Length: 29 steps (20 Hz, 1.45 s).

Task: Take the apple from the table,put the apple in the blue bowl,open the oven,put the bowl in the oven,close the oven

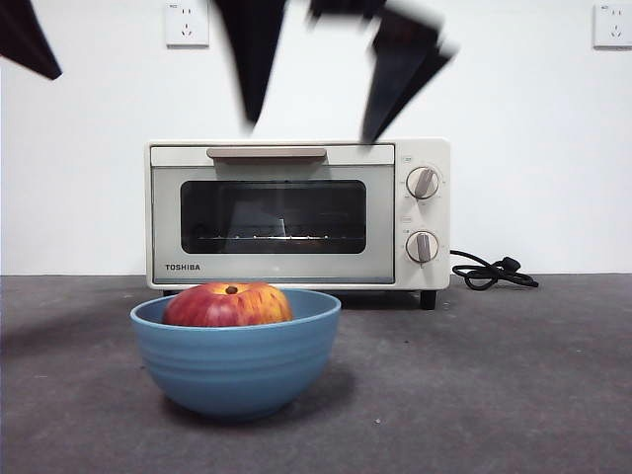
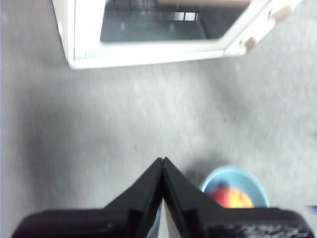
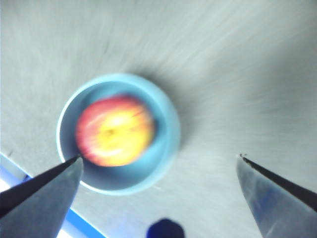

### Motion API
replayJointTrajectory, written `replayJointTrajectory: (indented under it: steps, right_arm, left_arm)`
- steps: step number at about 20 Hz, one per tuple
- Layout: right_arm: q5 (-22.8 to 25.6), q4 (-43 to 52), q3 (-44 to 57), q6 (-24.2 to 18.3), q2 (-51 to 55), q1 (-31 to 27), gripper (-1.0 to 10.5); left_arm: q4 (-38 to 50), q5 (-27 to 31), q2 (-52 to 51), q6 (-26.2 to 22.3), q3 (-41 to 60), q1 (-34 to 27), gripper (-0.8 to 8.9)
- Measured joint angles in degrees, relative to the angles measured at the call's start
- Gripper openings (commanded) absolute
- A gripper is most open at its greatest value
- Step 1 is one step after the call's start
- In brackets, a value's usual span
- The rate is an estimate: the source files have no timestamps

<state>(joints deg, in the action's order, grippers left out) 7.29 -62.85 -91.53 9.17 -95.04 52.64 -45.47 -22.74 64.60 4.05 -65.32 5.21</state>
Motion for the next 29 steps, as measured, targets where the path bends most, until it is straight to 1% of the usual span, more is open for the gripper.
replayJointTrajectory:
  steps: [1,3,4,6,8,9,13,16,19,21,22,23,24,25,27,29]
  right_arm:
    - [1.18,-1.51,-0.07,-0.02,2.64,-0.17,3.1]
    - [3.76,-4.94,-0.07,-0.04,6.56,-0.24,0.1]
    - [5.25,-6.58,-0.07,-0.02,8.15,-0.24,-0.1]
    - [8.79,-10.40,-0.07,0.04,11.13,-0.24,-0.1]
    - [12.55,-14.88,0.02,1.46,13.99,-0.24,-0.1]
    - [13.42,-14.88,0.11,2.29,15.08,-0.26,-0.1]
    - [13.66,-14.88,0.52,6.23,21.20,-0.26,-0.1]
    - [14.03,-14.88,2.73,8.07,25.27,-0.26,-0.1]
    - [16.35,-14.88,10.34,11.61,29.75,-0.92,-0.1]
    - [16.31,-14.86,16.61,14.14,32.85,-1.88,-0.1]
    - [15.72,-14.21,20.33,15.47,34.47,-2.58,-0.1]
    - [13.62,-11.82,24.06,16.70,36.11,-3.26,-0.1]
    - [10.45,-8.81,27.61,17.57,37.51,-3.91,-0.1]
    - [6.08,-4.83,31.43,18.21,38.84,-4.13,-0.1]
    - [-0.09,2.73,37.66,19.10,39.74,-4.24,-0.1]
    - [-2.21,10.14,42.21,19.47,39.60,-4.26,-0.1]
  left_arm:
    - [0.00,-0.42,1.09,-0.02,-1.75,0.00,-0.05]
    - [0.09,-2.58,3.87,-0.02,-5.88,0.00,-0.05]
    - [0.11,-4.02,5.51,-0.02,-7.98,0.04,-0.05]
    - [0.24,-6.29,9.31,-0.02,-11.74,0.85,-0.05]
    - [0.52,-6.84,13.79,-0.02,-15.34,2.51,-0.05]
    - [0.87,-6.84,15.93,-0.02,-16.79,3.30,-0.05]
    - [3.21,-6.84,25.86,-0.04,-22.97,6.45,-0.05]
    - [3.19,-7.04,32.46,-0.02,-28.24,7.98,-0.05]
    - [3.74,-8.98,36.81,0.00,-31.69,9.25,-0.05]
    - [5.95,-9.01,37.94,0.11,-32.41,9.86,-0.05]
    - [7.26,-9.07,38.05,0.50,-32.46,10.01,-0.05]
    - [8.90,-9.09,38.05,1.16,-32.50,10.10,-0.05]
    - [10.58,-9.07,38.05,1.79,-32.52,10.12,-0.05]
    - [12.44,-9.07,38.05,2.64,-32.52,10.12,-0.05]
    - [14.53,-8.81,38.05,3.69,-32.54,10.12,-0.05]
    - [15.17,-7.45,38.07,4.13,-32.61,10.12,-0.05]
